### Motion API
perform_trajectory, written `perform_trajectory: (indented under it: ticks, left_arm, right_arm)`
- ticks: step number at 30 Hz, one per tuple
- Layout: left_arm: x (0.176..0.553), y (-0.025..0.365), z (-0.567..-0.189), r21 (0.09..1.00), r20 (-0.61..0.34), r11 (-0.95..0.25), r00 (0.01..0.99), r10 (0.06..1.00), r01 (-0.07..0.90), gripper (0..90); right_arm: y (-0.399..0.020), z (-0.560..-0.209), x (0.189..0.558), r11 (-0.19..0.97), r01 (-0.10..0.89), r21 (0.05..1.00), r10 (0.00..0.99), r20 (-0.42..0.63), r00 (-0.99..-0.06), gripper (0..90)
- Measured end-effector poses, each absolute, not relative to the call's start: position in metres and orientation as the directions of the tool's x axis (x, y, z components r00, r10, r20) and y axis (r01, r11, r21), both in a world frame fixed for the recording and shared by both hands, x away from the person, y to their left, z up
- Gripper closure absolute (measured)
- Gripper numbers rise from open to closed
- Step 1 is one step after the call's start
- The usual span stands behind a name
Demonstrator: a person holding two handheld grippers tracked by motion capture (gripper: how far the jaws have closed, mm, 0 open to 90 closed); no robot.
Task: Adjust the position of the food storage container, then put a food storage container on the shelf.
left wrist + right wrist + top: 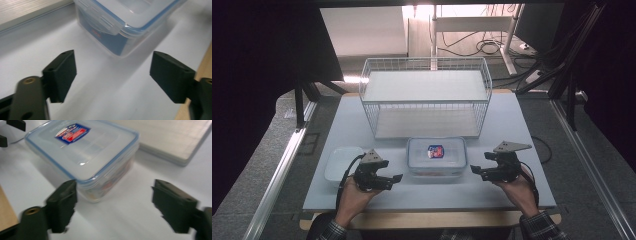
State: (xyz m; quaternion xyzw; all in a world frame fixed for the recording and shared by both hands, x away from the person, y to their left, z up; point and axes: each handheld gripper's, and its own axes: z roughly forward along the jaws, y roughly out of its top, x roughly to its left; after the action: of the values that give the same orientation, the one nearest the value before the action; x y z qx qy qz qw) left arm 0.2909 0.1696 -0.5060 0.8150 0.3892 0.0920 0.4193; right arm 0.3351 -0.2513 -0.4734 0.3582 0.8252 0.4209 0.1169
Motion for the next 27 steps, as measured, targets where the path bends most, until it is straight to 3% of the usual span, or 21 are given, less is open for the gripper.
perform_trajectory:
  ticks: [7,14,27]
  left_arm:
    - [0.286,0.169,-0.504,0.767,-0.128,-0.373,0.694,0.708,0.522,10.3]
    - [0.294,0.169,-0.500,0.795,-0.115,-0.359,0.704,0.701,0.488,8.0]
    - [0.327,0.150,-0.492,0.747,-0.192,-0.343,0.678,0.709,0.570,4.3]
  right_arm:
    - [-0.249,-0.476,0.333,0.403,0.472,0.784,0.673,0.096,-0.733,7.2]
    - [-0.248,-0.474,0.338,0.388,0.477,0.789,0.661,0.123,-0.740,5.6]
    - [-0.229,-0.464,0.349,0.430,0.487,0.760,0.649,0.114,-0.752,2.8]
